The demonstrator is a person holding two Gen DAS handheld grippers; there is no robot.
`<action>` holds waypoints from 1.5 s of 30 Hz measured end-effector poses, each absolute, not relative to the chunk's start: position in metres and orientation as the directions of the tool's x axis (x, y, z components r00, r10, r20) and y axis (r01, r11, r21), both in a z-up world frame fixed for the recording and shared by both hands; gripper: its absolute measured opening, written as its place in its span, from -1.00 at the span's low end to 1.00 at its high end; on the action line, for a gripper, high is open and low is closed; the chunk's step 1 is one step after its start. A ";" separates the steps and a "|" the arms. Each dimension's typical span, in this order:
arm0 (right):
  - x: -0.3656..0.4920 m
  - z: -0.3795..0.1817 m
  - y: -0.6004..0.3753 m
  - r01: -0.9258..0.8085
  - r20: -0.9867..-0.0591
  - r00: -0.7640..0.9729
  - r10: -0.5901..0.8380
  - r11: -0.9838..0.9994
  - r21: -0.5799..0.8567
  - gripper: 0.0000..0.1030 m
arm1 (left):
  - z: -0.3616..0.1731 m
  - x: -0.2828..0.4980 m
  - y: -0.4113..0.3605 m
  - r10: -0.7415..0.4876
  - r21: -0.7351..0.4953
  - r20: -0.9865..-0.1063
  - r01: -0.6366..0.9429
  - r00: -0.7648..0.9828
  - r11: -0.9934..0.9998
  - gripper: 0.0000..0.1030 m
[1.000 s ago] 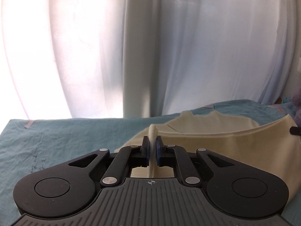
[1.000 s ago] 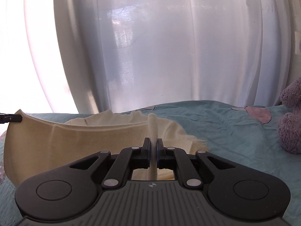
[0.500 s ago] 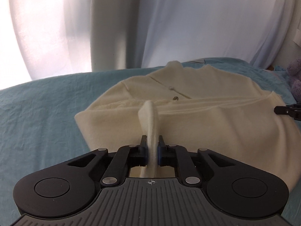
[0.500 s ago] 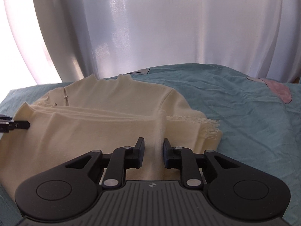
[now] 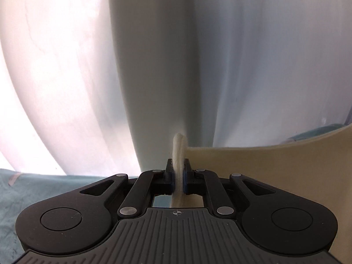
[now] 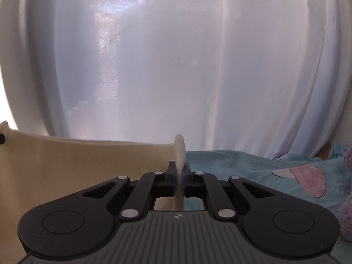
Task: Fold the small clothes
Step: 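Lift the hem with both grippers and fold it over toward the collar, then lay the hem down on the collar and open both grippers, then grasp the folded edge of the bundle with the left gripper and lift it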
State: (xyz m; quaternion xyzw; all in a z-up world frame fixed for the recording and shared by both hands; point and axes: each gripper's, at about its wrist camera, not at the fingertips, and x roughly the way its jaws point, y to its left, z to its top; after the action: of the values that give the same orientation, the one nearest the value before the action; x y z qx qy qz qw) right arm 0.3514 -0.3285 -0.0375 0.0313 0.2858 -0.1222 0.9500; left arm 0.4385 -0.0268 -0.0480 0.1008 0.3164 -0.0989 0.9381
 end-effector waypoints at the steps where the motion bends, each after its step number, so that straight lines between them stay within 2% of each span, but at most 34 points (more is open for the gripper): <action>1: 0.358 -0.045 -0.328 0.259 -0.562 0.797 -0.222 0.966 -0.015 -0.91 | -0.060 0.442 -0.031 -0.104 0.137 -0.631 0.242 0.769 0.960 -0.82; 4: 0.370 -0.070 -0.322 0.270 -0.590 0.762 -0.266 0.959 -0.083 -0.91 | -0.086 0.443 -0.036 -0.056 0.192 -0.644 0.232 0.763 0.954 -0.81; 6: 0.372 -0.081 -0.318 0.264 -0.591 0.757 -0.280 0.958 -0.116 -0.90 | -0.097 0.446 -0.033 -0.050 0.180 -0.655 0.220 0.754 0.959 -0.77; 8: 0.373 -0.090 -0.316 0.264 -0.597 0.747 -0.291 0.955 -0.134 -0.89 | -0.102 0.447 -0.029 -0.034 0.165 -0.654 0.187 0.756 0.968 -0.53; 9: 0.375 -0.093 -0.316 0.270 -0.601 0.739 -0.304 0.951 -0.148 -0.87 | -0.104 0.447 -0.028 -0.027 0.162 -0.649 0.173 0.760 0.972 -0.48; 11: 0.377 -0.098 -0.316 0.292 -0.604 0.723 -0.336 0.941 -0.173 -0.80 | -0.104 0.448 -0.027 0.013 0.182 -0.642 0.137 0.766 0.974 0.07; 12: 0.378 -0.098 -0.316 0.297 -0.606 0.717 -0.344 0.938 -0.181 -0.54 | -0.101 0.447 -0.023 0.022 0.179 -0.641 0.121 0.767 0.976 0.14; 13: 0.380 -0.099 -0.317 0.313 -0.611 0.702 -0.366 0.929 -0.197 -0.36 | -0.098 0.445 -0.018 0.004 0.153 -0.645 0.125 0.764 0.980 0.14; 14: 0.380 -0.099 -0.322 0.337 -0.606 0.695 -0.387 0.920 -0.201 -0.33 | -0.093 0.440 -0.011 -0.025 0.114 -0.651 0.129 0.759 0.985 0.15; 18: 0.348 -0.078 -0.319 0.359 -0.510 0.766 -0.393 0.918 -0.169 -0.32 | -0.076 0.401 0.024 -0.120 -0.001 -0.637 0.154 0.762 0.988 0.21; 20: 0.322 -0.066 -0.304 0.251 -0.485 0.829 -0.279 0.960 -0.123 -0.36 | -0.073 0.384 0.033 -0.157 -0.035 -0.646 0.177 0.747 0.984 0.23; 22: 0.304 -0.065 -0.286 0.128 -0.503 0.849 -0.159 0.987 -0.095 -0.54 | -0.075 0.367 0.035 -0.178 -0.037 -0.648 0.203 0.741 0.978 0.24; 25: 0.291 -0.079 -0.266 0.033 -0.539 0.838 -0.084 0.994 -0.104 -0.58 | -0.087 0.359 0.035 -0.120 0.021 -0.659 0.178 0.742 0.984 0.25; 28: 0.290 -0.099 -0.264 0.023 -0.572 0.814 -0.097 0.990 -0.136 -0.59 | -0.094 0.358 0.046 -0.128 -0.017 -0.645 0.153 0.753 0.988 0.34; 30: 0.285 -0.104 -0.272 0.038 -0.543 0.832 -0.116 0.988 -0.152 -0.60 | -0.094 0.356 0.051 -0.116 -0.031 -0.647 0.126 0.753 0.992 0.35; 33: 0.283 -0.100 -0.291 0.135 -0.551 0.814 -0.183 0.983 -0.126 -0.62 | -0.091 0.345 0.068 -0.078 -0.048 -0.658 0.062 0.749 0.997 0.36; 37: 0.264 -0.089 -0.304 0.221 -0.568 0.780 -0.261 0.965 -0.141 -0.61 | -0.087 0.333 0.090 -0.126 -0.169 -0.697 0.009 0.706 0.986 0.35; 38: 0.256 -0.083 -0.305 0.216 -0.573 0.785 -0.238 0.971 -0.107 -0.60 | -0.084 0.328 0.093 -0.147 -0.193 -0.703 0.012 0.696 0.981 0.35; 41: 0.226 -0.069 -0.301 0.105 -0.553 0.832 -0.049 0.992 0.070 -0.60 | -0.081 0.309 0.099 -0.208 -0.239 -0.709 0.048 0.674 0.970 0.35; 45: 0.210 -0.080 -0.283 0.033 -0.602 0.799 0.010 0.998 0.060 -0.60 | -0.091 0.295 0.101 -0.259 -0.275 -0.727 0.076 0.635 0.959 0.36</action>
State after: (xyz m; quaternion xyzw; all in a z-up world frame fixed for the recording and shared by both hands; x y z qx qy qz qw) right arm 0.2104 -0.2833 -0.0805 0.0338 0.3172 -0.0063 0.9477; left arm 0.2948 0.1009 -0.0907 -0.1096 0.4166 -0.0932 0.8976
